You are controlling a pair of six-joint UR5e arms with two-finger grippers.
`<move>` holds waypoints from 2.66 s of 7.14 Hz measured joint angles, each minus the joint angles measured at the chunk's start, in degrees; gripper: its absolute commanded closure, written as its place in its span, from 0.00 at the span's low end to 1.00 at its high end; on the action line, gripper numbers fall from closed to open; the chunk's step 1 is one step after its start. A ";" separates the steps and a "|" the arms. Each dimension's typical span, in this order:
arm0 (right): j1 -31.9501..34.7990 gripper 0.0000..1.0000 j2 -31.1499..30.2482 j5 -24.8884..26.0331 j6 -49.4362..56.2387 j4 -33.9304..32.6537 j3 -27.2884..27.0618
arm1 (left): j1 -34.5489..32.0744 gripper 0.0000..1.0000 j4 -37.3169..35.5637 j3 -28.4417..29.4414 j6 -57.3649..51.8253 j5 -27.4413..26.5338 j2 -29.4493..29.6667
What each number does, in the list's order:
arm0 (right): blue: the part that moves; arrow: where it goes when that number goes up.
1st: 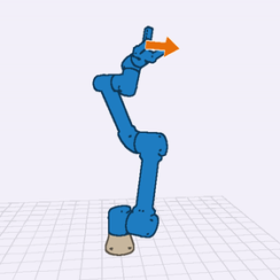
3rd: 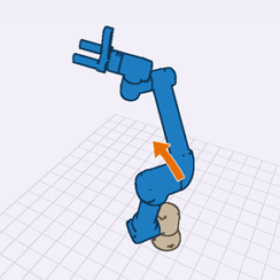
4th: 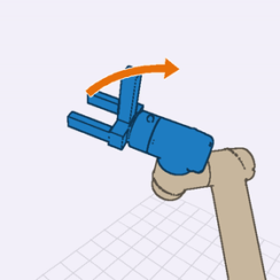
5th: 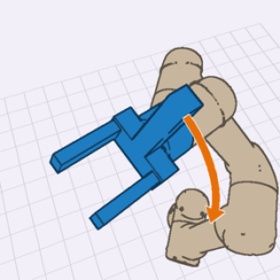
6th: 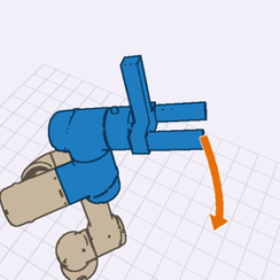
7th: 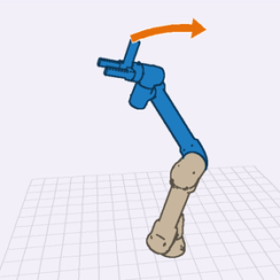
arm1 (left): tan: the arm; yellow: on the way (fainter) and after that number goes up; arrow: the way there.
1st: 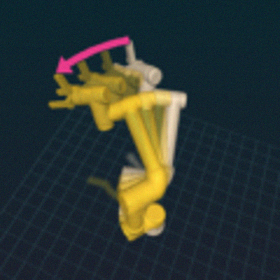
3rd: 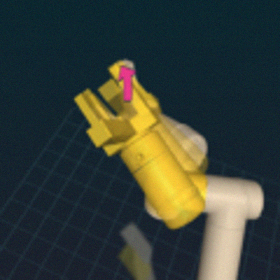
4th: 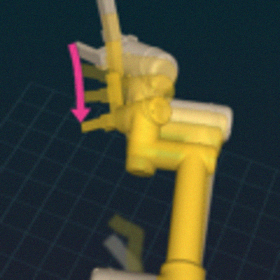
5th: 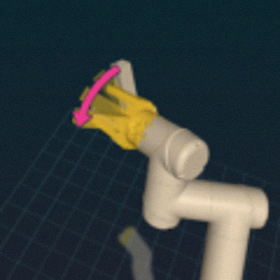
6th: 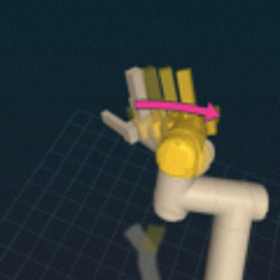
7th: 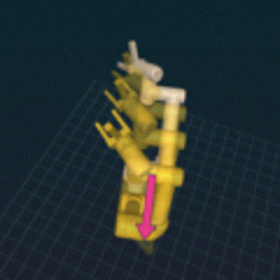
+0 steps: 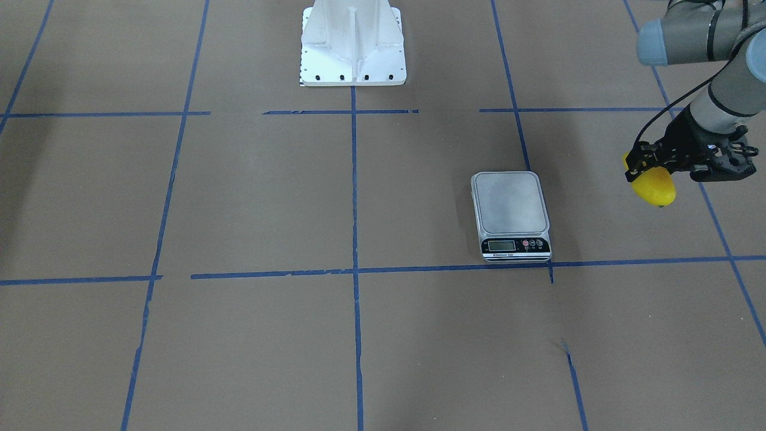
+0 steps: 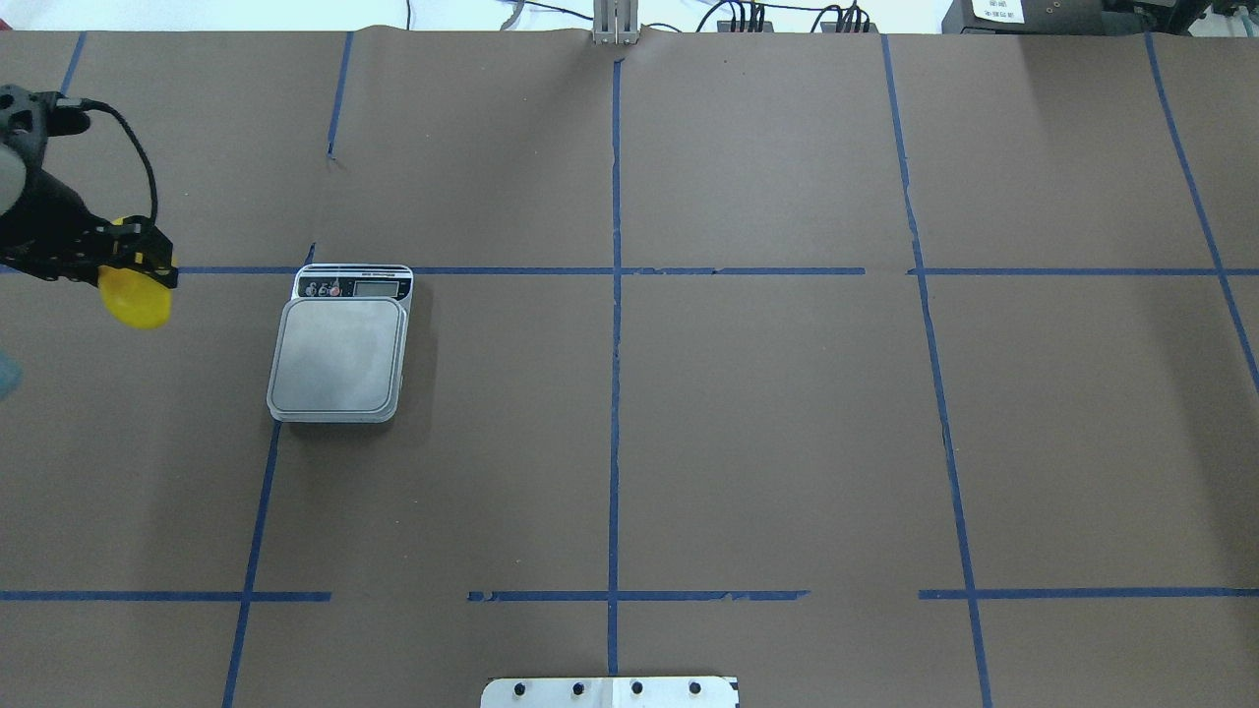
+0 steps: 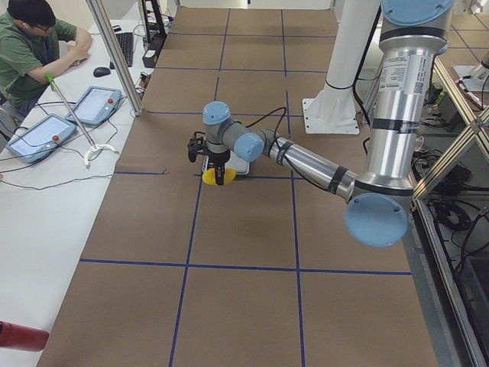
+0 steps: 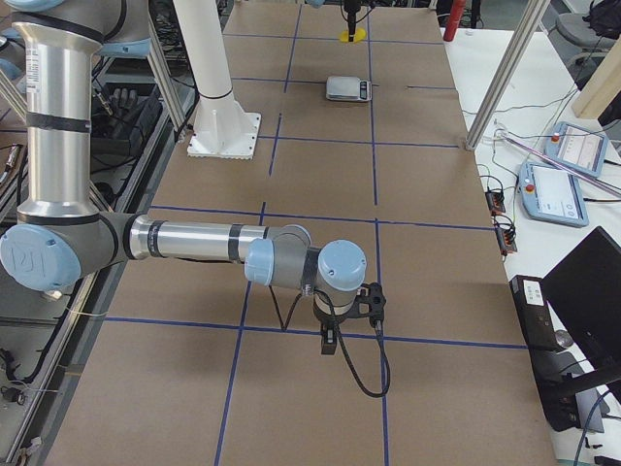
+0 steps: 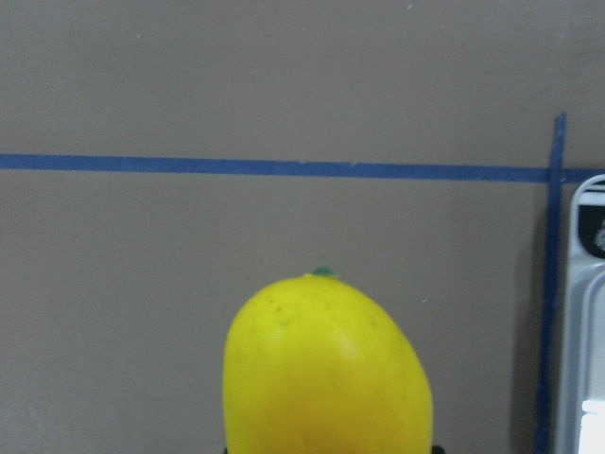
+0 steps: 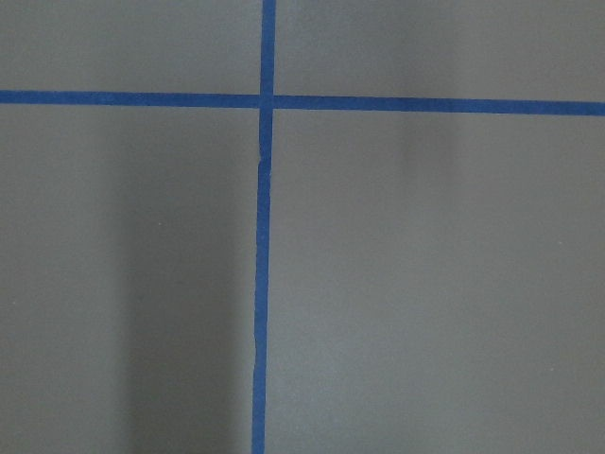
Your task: Weigh mango
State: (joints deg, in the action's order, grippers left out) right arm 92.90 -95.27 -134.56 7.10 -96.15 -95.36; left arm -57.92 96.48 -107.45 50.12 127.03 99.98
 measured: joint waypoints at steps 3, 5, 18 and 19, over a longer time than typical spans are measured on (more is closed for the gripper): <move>0.00 0.00 0.00 0.00 0.02 0.00 0.00 | 7.89 1.00 0.03 4.91 6.43 -0.58 7.52; 0.00 0.00 0.00 0.00 0.02 0.00 0.00 | 10.36 1.00 0.99 7.68 6.71 -1.70 9.02; 0.00 0.00 0.00 0.00 0.02 0.03 0.00 | -27.05 0.00 -14.64 11.08 -48.80 4.14 -2.13; 0.00 0.00 0.00 0.00 0.02 0.01 0.00 | -29.43 0.00 -14.64 15.33 -53.74 5.59 -2.75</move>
State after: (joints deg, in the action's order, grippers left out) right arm 92.90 -95.27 -134.56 7.12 -96.14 -95.36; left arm -87.35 81.85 -92.12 -3.62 132.62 97.23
